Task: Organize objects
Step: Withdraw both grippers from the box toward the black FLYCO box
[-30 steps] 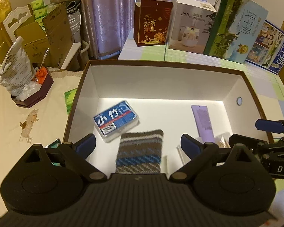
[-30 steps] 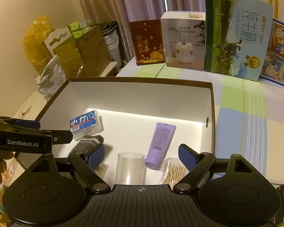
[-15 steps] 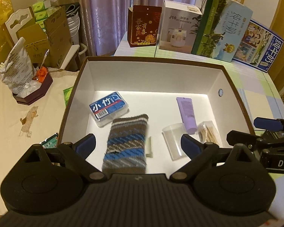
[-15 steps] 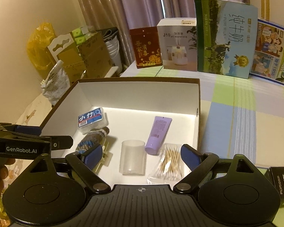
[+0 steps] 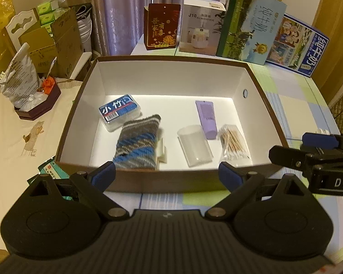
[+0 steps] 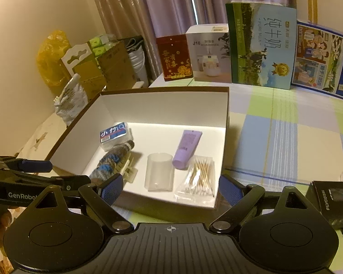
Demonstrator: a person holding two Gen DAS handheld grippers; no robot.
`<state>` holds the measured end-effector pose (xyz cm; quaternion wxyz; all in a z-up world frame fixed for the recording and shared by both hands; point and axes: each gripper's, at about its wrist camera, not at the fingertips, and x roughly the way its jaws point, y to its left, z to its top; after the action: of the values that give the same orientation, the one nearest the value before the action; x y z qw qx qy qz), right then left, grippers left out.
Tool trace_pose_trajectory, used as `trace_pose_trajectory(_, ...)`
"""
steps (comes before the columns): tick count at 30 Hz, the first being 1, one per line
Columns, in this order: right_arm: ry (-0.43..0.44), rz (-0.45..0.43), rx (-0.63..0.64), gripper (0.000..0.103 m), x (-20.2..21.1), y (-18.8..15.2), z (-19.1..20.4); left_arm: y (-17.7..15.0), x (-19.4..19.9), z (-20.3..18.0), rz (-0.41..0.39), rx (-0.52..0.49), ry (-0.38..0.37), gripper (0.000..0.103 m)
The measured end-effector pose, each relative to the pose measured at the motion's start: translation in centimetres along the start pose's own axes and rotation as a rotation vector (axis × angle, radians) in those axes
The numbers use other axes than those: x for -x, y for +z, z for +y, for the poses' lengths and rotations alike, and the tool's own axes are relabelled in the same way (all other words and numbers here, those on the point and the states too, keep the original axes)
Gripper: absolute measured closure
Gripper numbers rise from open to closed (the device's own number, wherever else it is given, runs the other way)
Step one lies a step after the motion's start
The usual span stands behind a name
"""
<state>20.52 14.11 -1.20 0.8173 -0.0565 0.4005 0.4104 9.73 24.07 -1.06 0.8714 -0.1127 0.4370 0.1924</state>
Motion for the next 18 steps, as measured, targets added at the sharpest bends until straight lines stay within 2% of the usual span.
trace_pose_trajectory(18, 0.001, 0.039, -0.003, 0.015, 4.6, -4.1, -4.1, -3.4, 1.6, -6.0, 0.03, -0.03, -0.02, 0.008)
